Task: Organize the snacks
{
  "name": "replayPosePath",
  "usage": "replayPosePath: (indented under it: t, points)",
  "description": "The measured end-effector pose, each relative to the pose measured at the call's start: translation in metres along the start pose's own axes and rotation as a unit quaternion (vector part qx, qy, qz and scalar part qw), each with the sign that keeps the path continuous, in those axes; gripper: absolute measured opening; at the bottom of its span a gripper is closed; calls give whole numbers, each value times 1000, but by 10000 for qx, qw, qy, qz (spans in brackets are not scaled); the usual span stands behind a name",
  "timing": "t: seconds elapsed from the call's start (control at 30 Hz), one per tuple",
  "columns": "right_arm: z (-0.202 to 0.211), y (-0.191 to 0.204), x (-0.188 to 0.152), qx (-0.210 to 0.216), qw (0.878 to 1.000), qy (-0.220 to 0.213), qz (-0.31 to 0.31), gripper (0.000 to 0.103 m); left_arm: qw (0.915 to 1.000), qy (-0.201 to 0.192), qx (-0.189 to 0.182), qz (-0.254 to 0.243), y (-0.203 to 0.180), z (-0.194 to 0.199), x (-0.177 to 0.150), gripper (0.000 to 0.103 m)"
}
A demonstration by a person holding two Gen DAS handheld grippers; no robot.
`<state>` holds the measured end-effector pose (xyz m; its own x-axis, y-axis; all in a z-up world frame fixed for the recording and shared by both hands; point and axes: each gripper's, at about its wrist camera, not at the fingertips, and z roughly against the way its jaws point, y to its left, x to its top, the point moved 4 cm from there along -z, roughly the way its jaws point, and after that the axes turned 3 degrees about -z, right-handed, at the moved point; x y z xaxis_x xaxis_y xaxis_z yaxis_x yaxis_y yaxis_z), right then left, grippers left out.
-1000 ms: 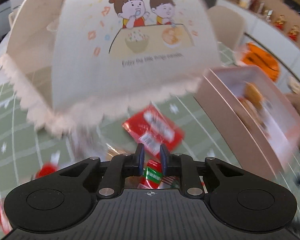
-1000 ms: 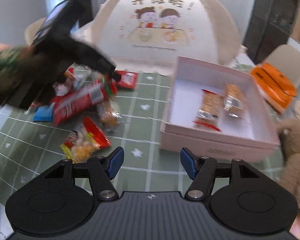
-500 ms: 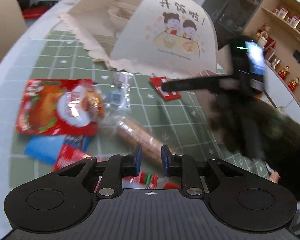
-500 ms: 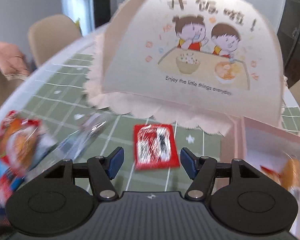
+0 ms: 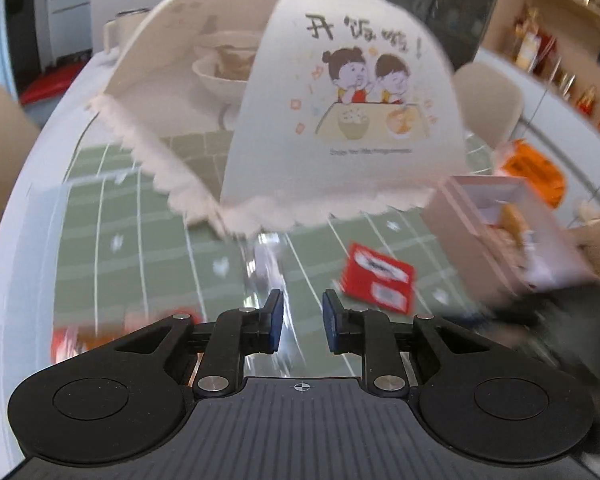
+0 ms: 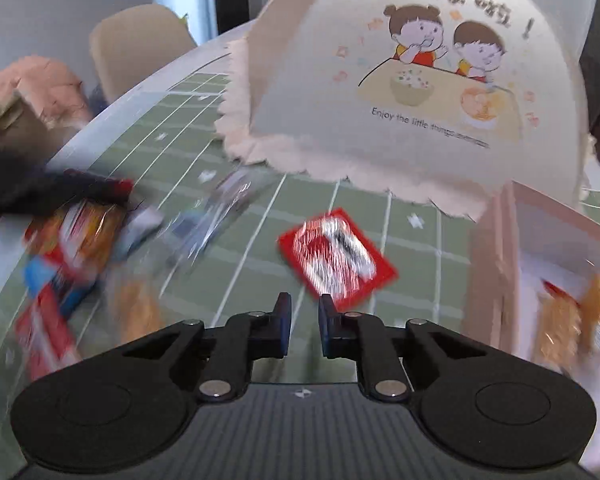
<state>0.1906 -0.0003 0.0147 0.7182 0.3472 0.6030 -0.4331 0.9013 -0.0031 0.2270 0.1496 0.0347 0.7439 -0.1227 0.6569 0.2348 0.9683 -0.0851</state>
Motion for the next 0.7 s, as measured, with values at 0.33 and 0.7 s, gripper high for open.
replayPosePath:
  t: [0.33,0.7]
  points:
    - [47,-15,-62,-299,9994,100,-164,28,9913,713,818,-747,7,-88,16,51]
    - [66,-15,-76,-53,9976,-22,-691,36,9926,869,229,-820,-1,-95,10,74]
